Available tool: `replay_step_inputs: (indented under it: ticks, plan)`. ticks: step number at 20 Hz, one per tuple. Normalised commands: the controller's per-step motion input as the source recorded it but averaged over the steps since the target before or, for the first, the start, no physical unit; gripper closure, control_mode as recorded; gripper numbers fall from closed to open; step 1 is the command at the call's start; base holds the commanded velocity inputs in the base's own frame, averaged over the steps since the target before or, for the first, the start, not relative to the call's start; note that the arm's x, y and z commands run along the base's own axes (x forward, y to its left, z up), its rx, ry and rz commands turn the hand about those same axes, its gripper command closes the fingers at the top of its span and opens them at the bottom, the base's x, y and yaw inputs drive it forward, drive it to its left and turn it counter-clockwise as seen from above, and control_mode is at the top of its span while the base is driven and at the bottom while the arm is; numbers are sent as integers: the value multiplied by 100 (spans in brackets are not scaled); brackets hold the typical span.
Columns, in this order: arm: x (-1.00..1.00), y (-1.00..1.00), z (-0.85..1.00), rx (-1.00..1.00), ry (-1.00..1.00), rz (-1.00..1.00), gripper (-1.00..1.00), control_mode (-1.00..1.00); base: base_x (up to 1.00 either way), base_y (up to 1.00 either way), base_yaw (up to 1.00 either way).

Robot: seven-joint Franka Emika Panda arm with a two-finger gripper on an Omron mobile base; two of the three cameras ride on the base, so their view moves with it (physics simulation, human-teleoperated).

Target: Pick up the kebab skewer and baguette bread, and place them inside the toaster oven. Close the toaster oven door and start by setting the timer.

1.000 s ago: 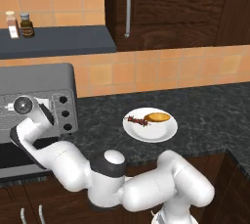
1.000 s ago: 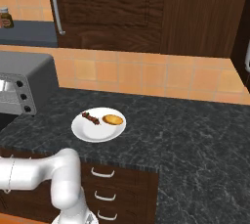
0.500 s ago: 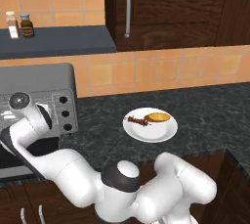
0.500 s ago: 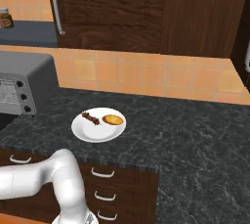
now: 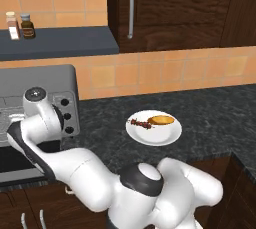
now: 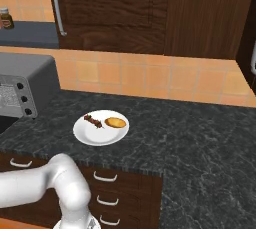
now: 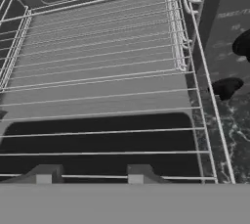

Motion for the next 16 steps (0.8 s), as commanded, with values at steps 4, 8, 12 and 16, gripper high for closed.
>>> replay_step_inputs:
  ticks: [4,8,12,16]
  plan:
    - [-57,-26,-88,4,14,0,-100,-100,0,0,0]
    - [-14,-3,-2,0,4,0,-100,-100,0,0,0]
    - [-60,-46,51,-4,6,0,-100,-100,0,0,0]
    - [-84,-97,56,0,6,0,-100,-100,0,0,0]
